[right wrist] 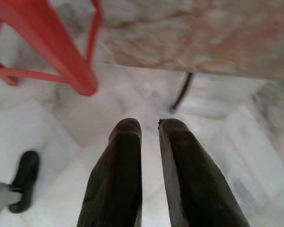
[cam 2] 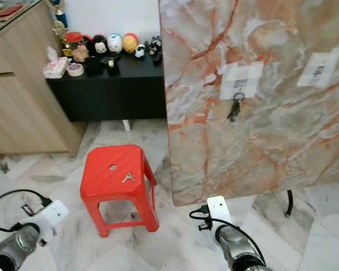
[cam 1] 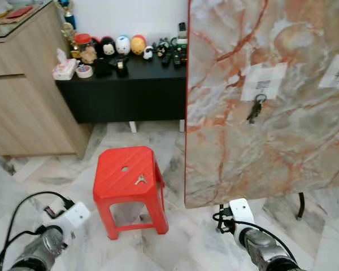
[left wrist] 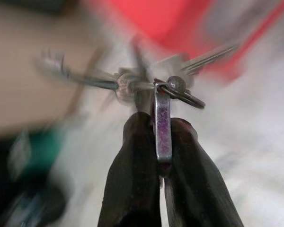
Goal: Hang keys on a hook
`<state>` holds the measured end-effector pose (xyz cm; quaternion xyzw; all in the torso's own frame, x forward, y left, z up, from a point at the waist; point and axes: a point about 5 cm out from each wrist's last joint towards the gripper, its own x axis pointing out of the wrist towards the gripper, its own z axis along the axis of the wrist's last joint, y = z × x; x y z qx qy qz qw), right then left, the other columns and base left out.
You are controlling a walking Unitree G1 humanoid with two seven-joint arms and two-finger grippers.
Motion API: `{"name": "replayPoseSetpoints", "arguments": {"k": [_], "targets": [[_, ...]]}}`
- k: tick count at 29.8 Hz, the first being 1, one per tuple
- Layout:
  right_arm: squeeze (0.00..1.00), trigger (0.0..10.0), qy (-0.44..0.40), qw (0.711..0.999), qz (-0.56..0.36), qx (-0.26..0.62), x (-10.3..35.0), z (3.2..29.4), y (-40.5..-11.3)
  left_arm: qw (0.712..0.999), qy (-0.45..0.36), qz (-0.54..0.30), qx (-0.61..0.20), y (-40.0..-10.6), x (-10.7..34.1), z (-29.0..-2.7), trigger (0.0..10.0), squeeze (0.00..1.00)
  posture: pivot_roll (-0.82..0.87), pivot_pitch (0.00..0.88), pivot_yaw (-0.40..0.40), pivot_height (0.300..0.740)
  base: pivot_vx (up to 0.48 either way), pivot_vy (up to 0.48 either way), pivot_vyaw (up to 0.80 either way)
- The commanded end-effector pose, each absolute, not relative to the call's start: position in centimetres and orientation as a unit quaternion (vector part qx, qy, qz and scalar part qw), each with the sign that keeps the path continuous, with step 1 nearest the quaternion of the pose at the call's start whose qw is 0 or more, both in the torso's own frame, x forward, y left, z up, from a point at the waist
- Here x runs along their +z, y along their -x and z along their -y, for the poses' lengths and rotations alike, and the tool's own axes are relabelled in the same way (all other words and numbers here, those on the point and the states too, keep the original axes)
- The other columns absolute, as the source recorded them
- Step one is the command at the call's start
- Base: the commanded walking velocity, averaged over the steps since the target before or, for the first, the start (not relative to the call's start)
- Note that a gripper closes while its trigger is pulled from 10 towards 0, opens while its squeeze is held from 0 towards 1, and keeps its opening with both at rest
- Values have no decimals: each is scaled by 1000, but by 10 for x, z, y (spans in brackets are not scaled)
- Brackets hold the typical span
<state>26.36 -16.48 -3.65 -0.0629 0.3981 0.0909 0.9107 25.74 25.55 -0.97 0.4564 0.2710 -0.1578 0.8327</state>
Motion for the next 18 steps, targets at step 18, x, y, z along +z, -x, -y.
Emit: {"name": "replayPoseSetpoints", "arguments": {"k": [18], "targets": [[0,10000,68,926,-356,105,-17,159,-286,827,-484,-233,-164,-272,-1,-242,10000,0,23,62,22,740,0,0,0]]}}
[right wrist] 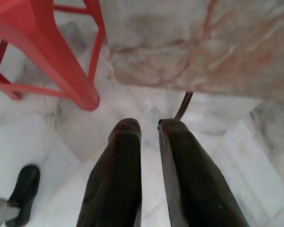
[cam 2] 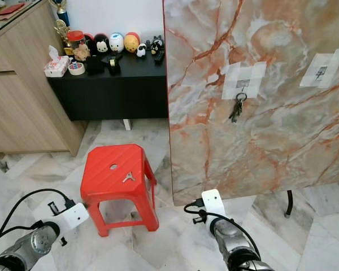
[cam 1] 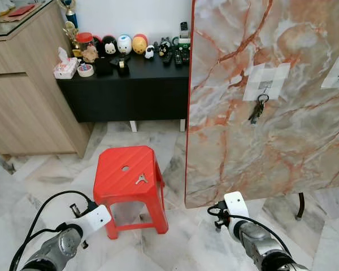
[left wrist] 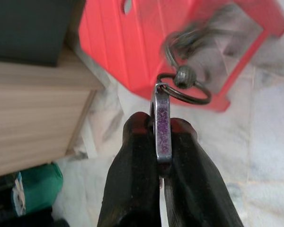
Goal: Hang keys on a hook
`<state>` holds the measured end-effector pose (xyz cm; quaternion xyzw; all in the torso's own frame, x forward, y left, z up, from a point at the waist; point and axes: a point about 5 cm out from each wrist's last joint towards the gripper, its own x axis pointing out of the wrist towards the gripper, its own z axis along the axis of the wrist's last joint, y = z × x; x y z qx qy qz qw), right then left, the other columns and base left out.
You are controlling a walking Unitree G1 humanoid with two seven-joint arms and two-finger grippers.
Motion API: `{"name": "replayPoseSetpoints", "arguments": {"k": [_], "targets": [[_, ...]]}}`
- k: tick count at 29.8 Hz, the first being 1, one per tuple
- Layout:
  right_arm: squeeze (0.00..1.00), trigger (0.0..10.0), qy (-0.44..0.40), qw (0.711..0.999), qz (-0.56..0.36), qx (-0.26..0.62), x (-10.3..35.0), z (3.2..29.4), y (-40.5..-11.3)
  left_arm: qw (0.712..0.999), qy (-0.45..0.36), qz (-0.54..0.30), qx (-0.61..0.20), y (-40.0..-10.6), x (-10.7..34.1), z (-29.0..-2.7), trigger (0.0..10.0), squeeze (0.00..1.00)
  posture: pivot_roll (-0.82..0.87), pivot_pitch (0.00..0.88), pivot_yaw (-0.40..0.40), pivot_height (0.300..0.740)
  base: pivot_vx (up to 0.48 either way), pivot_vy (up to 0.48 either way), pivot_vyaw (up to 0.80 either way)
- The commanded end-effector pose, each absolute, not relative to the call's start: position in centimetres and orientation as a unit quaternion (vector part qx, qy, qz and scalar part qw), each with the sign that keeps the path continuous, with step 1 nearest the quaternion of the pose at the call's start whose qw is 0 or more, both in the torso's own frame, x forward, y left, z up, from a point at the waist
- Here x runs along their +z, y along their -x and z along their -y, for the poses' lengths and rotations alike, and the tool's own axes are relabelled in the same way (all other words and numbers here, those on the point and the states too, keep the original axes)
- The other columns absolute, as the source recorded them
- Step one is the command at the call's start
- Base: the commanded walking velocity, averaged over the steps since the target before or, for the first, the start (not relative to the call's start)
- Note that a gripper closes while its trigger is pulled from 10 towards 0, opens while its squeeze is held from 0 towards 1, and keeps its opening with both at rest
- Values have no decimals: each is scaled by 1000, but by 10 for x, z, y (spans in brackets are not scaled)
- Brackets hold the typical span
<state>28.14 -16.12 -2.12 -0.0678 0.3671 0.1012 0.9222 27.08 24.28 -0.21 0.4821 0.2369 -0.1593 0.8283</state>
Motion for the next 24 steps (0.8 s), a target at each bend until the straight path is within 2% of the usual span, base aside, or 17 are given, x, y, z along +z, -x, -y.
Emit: {"name": "replayPoseSetpoints", "arguments": {"k": [1,16,24], "targets": [[0,10000,68,927,-354,106,-16,159,-287,826,-486,-232,-166,-273,-1,-241,10000,0,22,60,22,740,0,0,0],[0,10000,76,935,-323,124,-1,156,-301,832,-484,-211,-170,-274,2,-237,10000,0,24,58,23,740,0,0,0],[0,10000,95,935,-291,181,17,153,-313,844,-482,-165,-168,-287,16,-230,10000,0,25,55,21,740,0,0,0]]}}
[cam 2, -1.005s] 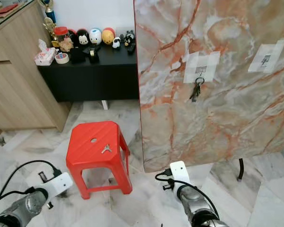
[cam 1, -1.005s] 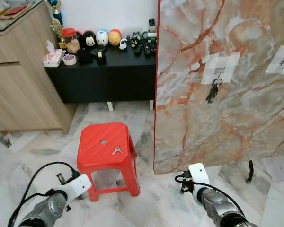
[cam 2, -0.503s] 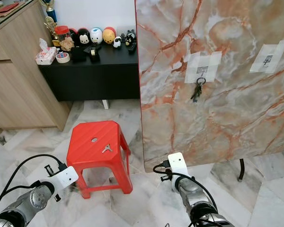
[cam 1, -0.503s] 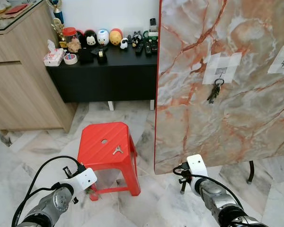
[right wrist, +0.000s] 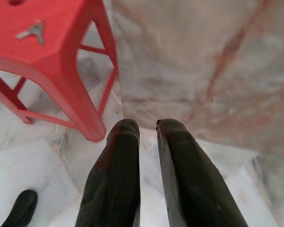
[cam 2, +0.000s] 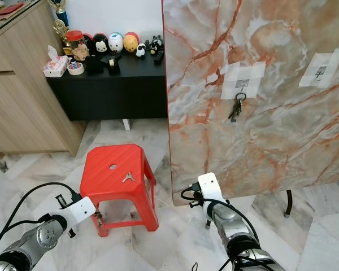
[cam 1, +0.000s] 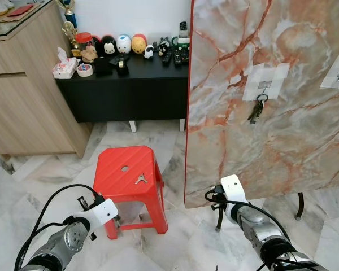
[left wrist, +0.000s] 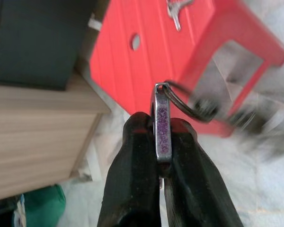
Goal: Hang keys on a hook
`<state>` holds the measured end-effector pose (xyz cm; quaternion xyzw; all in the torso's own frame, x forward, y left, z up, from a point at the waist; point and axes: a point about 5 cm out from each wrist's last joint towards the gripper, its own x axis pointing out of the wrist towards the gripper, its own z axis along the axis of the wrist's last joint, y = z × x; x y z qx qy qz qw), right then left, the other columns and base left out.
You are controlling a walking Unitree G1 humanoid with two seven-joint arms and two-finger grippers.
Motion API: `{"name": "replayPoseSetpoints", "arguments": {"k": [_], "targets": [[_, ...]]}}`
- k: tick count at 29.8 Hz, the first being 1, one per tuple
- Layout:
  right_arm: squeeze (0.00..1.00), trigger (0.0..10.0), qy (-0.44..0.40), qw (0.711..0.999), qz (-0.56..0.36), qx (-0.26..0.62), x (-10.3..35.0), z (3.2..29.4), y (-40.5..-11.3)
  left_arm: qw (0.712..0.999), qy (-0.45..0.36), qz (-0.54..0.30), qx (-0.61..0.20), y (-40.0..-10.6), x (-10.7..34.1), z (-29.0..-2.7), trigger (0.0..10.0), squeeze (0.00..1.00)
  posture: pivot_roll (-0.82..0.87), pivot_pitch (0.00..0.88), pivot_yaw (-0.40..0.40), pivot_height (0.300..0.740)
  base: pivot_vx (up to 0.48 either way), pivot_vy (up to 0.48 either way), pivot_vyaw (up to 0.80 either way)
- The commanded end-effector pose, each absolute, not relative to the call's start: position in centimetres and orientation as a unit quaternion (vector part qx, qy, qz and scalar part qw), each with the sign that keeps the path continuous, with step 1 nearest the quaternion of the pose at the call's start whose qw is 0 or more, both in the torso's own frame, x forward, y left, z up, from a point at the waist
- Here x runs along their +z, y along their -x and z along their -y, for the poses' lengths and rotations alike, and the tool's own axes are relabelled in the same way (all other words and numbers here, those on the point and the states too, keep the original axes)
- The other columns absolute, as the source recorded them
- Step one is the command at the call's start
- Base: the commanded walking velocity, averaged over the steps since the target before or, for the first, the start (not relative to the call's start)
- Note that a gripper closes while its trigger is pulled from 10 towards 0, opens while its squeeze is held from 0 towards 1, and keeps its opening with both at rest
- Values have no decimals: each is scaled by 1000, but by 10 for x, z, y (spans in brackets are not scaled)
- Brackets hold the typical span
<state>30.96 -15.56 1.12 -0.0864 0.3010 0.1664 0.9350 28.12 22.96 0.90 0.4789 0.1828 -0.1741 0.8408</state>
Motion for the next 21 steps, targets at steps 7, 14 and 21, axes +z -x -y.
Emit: {"name": "replayPoseSetpoints", "arguments": {"k": [7,14,21], "targets": [[0,10000,103,933,-266,218,30,150,-321,854,-472,-125,-182,-295,28,-222,10000,0,24,53,21,740,0,0,0],[0,10000,115,919,-235,295,45,142,-324,855,-472,-83,-198,-303,44,-215,10000,0,26,50,20,740,0,0,0],[0,10000,140,894,-211,370,59,140,-323,861,-443,-20,-249,-306,66,-202,10000,0,26,49,19,740,0,0,0]]}}
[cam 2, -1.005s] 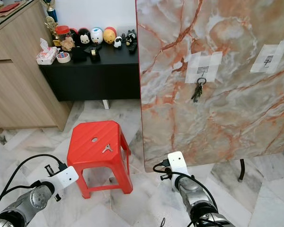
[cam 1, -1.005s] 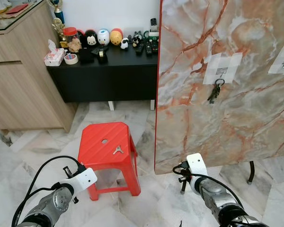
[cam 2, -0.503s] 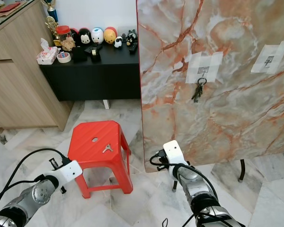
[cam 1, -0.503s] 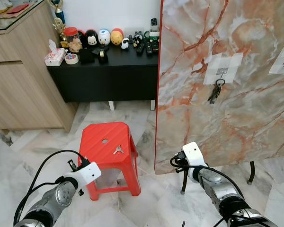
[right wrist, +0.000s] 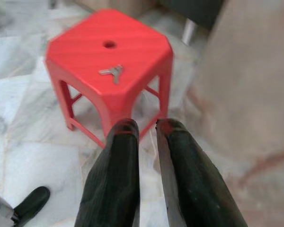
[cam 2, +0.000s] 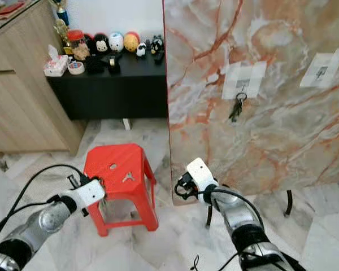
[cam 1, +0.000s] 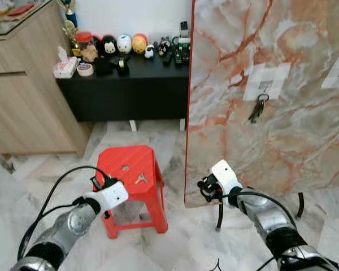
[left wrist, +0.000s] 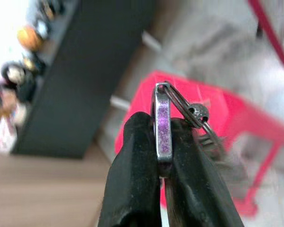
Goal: Hang keys on a hook
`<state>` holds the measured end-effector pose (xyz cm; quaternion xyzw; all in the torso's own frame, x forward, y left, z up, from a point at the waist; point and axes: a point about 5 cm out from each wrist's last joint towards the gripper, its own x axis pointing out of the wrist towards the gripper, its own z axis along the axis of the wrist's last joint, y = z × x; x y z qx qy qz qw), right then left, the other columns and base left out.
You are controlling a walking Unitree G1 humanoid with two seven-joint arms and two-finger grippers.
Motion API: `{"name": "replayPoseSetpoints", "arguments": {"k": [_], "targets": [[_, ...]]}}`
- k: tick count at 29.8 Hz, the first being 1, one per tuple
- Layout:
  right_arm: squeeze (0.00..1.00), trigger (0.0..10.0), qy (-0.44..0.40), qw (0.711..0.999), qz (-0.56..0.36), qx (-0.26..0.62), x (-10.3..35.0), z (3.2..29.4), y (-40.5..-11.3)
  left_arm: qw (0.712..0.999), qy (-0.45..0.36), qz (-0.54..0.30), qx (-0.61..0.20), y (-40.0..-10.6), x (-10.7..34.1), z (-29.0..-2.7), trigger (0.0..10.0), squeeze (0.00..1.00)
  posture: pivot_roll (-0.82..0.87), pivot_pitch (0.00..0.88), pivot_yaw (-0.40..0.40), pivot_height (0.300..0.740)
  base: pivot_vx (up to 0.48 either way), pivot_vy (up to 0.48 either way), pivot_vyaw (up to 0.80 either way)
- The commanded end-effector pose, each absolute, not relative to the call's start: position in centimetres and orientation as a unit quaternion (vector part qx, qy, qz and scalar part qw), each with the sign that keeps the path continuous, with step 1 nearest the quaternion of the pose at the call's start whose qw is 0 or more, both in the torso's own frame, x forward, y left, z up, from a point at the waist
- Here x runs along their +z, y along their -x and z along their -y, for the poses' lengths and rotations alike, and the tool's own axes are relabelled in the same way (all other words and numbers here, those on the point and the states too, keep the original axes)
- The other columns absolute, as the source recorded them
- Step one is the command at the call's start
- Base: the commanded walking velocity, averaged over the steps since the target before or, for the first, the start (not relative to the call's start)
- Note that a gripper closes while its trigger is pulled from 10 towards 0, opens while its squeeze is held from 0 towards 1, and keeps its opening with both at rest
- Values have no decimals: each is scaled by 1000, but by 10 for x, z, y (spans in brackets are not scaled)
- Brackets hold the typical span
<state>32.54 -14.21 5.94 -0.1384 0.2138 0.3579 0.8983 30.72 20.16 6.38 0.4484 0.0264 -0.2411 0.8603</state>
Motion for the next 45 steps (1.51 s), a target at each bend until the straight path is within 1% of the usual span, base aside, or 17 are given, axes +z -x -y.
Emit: {"name": "replayPoseSetpoints", "arguments": {"k": [1,3,5,8,10,11,13,14,18,20,24,25,26,27,28,38,45], "targets": [[0,10000,142,890,-208,380,62,139,-323,859,-442,-15,-256,-306,68,-200,10000,0,24,49,18,740,0,0,0],[0,10000,158,869,-197,426,70,136,-319,857,-437,5,-272,-307,80,-196,10000,0,25,48,16,740,0,0,0],[0,10000,161,860,-191,445,73,133,-316,858,-434,17,-275,-309,87,-193,10000,0,25,48,16,740,0,0,0],[0,10000,160,857,-187,453,75,132,-315,858,-433,24,-276,-310,92,-192,10000,0,25,46,12,740,0,0,0],[4,10000,163,849,-184,468,77,129,-313,858,-424,41,-287,-312,103,-186,10000,0,25,46,11,740,0,0,0],[729,10000,163,844,-181,477,78,128,-311,858,-419,48,-293,-313,108,-183,10000,0,25,46,11,740,0,0,0],[729,10000,162,842,-179,483,78,127,-310,857,-417,51,-298,-313,111,-181,10000,0,25,46,11,740,0,0,0],[1000,10000,166,837,-176,491,79,126,-308,858,-411,52,-304,-313,113,-179,10000,0,28,47,9,740,0,0,0],[1000,10000,164,825,-176,512,80,124,-303,853,-408,43,-322,-311,115,-176,10000,0,25,49,10,740,0,0,0],[1000,10000,162,806,-179,540,81,122,-298,851,-401,31,-337,-308,114,-174,10000,0,26,53,8,740,0,0,0],[1000,10000,172,802,-177,544,81,120,-297,850,-399,26,-344,-307,116,-172,10000,0,26,53,7,740,0,0,0],[1000,10000,175,806,-178,537,80,120,-299,849,-397,25,-347,-306,117,-172,10000,0,26,53,7,740,0,0,0],[843,10000,177,809,-178,531,80,120,-301,849,-394,25,-351,-305,118,-171,10000,0,26,53,7,740,0,0,0],[843,10000,177,809,-178,531,80,120,-301,849,-394,25,-351,-305,118,-171,10000,0,26,53,7,740,0,0,0],[0,10000,175,810,-174,531,81,119,-302,849,-385,22,-362,-304,122,-167,10000,0,26,53,7,740,0,0,0],[0,10000,172,805,-162,544,88,115,-299,845,-360,14,-394,-299,133,-155,10000,0,22,40,9,740,0,0,0],[0,10000,170,808,-159,541,87,115,-299,849,-349,7,-397,-299,137,-155,10000,0,19,26,16,740,0,0,0]]}}
